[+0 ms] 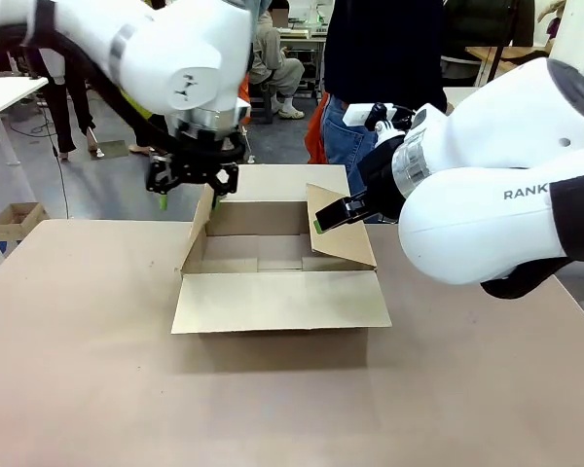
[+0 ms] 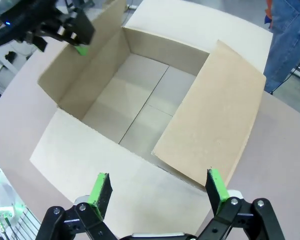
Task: Pack the gift set into the box.
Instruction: Place both hands on the side flaps of the Package Box and spread them outward.
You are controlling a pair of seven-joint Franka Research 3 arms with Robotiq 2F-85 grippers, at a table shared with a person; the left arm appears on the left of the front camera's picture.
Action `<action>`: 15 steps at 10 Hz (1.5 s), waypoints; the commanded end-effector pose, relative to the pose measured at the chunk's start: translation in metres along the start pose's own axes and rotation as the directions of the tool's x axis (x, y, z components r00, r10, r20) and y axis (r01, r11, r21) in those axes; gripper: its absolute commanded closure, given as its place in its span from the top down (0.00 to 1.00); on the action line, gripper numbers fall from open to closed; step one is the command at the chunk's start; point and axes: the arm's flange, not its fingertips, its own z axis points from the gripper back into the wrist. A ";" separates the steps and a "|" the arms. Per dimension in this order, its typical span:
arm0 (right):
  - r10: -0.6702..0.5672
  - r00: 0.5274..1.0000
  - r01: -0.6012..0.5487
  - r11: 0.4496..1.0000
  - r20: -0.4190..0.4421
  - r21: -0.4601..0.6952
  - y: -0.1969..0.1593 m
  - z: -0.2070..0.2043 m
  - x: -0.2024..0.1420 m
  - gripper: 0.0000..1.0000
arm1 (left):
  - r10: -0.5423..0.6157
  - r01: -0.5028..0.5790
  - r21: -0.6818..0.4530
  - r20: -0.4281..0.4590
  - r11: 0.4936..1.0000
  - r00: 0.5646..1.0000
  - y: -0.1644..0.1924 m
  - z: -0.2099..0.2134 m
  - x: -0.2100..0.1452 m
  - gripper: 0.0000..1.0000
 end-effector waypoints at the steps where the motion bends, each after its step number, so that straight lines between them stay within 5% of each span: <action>1: 0.000 1.000 0.000 1.000 -0.003 -0.002 0.001 0.001 0.000 1.00 | 0.058 -0.062 -0.093 -0.046 0.994 0.997 0.047 -0.020 0.001 1.00; 6: 0.000 1.000 0.000 1.000 -0.003 -0.002 0.001 0.001 0.000 1.00 | -0.109 0.035 -0.461 -0.136 0.887 0.985 0.148 -0.072 0.033 1.00; 7: 0.000 1.000 0.000 1.000 -0.003 -0.002 0.001 0.001 0.000 1.00 | -0.191 0.083 -0.590 -0.122 0.803 0.974 0.166 -0.094 0.046 1.00; 8: 0.000 1.000 0.000 1.000 -0.003 -0.002 0.001 0.001 0.000 1.00 | -0.023 -0.017 -0.383 -0.100 0.924 0.995 0.131 -0.056 0.035 1.00; 12: 0.000 1.000 0.000 1.000 0.000 0.000 0.000 0.000 0.000 1.00 | -0.023 -0.017 -0.383 -0.100 0.924 0.995 0.131 -0.056 0.035 1.00; 13: 0.007 0.990 -0.027 0.990 -0.143 -0.140 0.014 -0.018 0.036 1.00 | -0.023 -0.017 -0.383 -0.100 0.924 0.995 0.131 -0.056 0.035 1.00; 15: -0.052 0.945 -0.019 0.977 -0.323 -0.213 0.044 -0.045 0.110 1.00 | -0.023 -0.017 -0.383 -0.100 0.924 0.995 0.131 -0.056 0.035 1.00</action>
